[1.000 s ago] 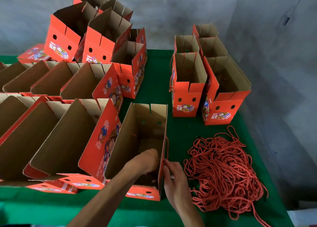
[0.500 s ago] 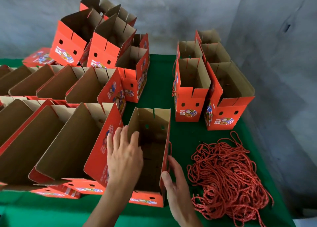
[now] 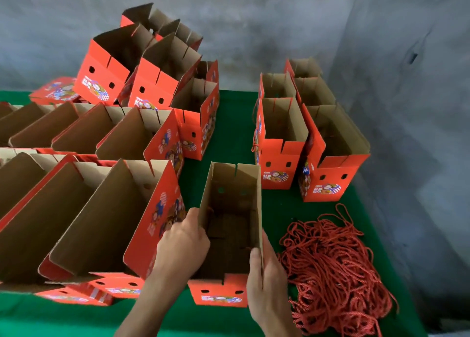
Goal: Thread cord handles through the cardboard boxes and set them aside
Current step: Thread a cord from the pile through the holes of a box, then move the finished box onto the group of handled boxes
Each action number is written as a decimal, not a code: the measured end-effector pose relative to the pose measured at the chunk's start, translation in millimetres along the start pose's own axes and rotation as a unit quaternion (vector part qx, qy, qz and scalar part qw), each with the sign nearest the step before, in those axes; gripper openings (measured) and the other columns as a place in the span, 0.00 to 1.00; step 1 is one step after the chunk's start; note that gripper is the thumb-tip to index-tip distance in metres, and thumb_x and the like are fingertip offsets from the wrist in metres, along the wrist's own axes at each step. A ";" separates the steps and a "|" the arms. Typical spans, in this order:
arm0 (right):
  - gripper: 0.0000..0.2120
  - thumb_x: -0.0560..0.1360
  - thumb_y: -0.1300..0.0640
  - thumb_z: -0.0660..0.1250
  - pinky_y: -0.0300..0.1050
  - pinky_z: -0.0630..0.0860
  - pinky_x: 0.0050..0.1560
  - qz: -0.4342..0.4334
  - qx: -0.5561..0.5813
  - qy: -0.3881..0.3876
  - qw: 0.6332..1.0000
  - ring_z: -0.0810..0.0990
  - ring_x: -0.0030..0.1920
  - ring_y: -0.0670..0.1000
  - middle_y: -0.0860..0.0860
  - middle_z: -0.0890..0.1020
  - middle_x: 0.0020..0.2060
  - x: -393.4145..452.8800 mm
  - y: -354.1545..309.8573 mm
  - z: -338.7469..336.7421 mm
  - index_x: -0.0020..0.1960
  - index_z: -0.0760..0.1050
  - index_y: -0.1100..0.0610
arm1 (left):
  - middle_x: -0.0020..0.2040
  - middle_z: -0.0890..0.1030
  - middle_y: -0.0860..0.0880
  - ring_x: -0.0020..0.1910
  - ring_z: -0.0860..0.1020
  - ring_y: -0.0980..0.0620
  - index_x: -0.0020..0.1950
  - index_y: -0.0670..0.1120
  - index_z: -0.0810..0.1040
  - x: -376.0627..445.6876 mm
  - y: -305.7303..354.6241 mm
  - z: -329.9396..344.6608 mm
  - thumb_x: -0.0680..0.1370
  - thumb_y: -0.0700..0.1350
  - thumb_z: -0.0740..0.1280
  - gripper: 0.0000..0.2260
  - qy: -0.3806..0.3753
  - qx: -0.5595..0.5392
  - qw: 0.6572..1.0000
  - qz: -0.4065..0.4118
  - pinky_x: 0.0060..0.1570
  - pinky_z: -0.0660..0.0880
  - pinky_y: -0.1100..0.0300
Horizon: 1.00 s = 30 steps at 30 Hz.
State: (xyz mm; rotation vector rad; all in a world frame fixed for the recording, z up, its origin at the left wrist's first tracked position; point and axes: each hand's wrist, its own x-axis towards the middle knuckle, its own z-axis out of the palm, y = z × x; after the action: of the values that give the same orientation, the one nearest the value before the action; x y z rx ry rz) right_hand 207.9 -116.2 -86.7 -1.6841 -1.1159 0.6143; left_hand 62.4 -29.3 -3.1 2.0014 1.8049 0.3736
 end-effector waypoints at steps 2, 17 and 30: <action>0.23 0.83 0.41 0.49 0.33 0.68 0.70 0.009 0.001 0.035 0.999 0.71 0.70 0.35 0.38 0.75 0.71 7.2 1.8 -12.2 0.76 0.67 0.39 | 0.58 0.82 0.43 0.57 0.81 0.38 0.74 0.52 0.68 -0.6 10.5 0.8 0.84 0.46 0.59 0.17 -0.006 -0.020 1.000 0.019 0.57 0.78 0.44; 0.25 0.86 0.46 0.51 0.34 0.72 0.68 -0.018 -0.003 0.180 0.984 0.77 0.70 0.50 0.54 0.79 0.69 95.5 27.2 -67.1 0.76 0.70 0.57 | 0.65 0.81 0.53 0.61 0.82 0.41 0.62 0.82 0.63 60.2 72.0 60.4 0.81 0.59 0.63 0.19 -0.320 -0.394 0.859 -0.069 0.37 0.83 0.41; 0.10 0.83 0.45 0.63 0.43 0.78 0.43 -0.112 -0.059 0.279 0.952 0.78 0.46 0.45 0.38 0.73 0.51 51.6 82.8 -39.9 0.60 0.68 0.48 | 0.52 0.75 0.51 0.47 0.77 0.43 0.64 0.54 0.72 100.5 91.4 97.0 0.85 0.54 0.58 0.09 -0.207 -0.501 0.816 -0.199 0.49 0.76 0.23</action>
State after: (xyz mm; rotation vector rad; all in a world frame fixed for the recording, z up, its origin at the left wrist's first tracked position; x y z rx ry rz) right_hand 295.3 -95.9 -141.9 -1.6546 -0.9167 -0.0823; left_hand 199.9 51.4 -52.5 0.8518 1.2563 0.5458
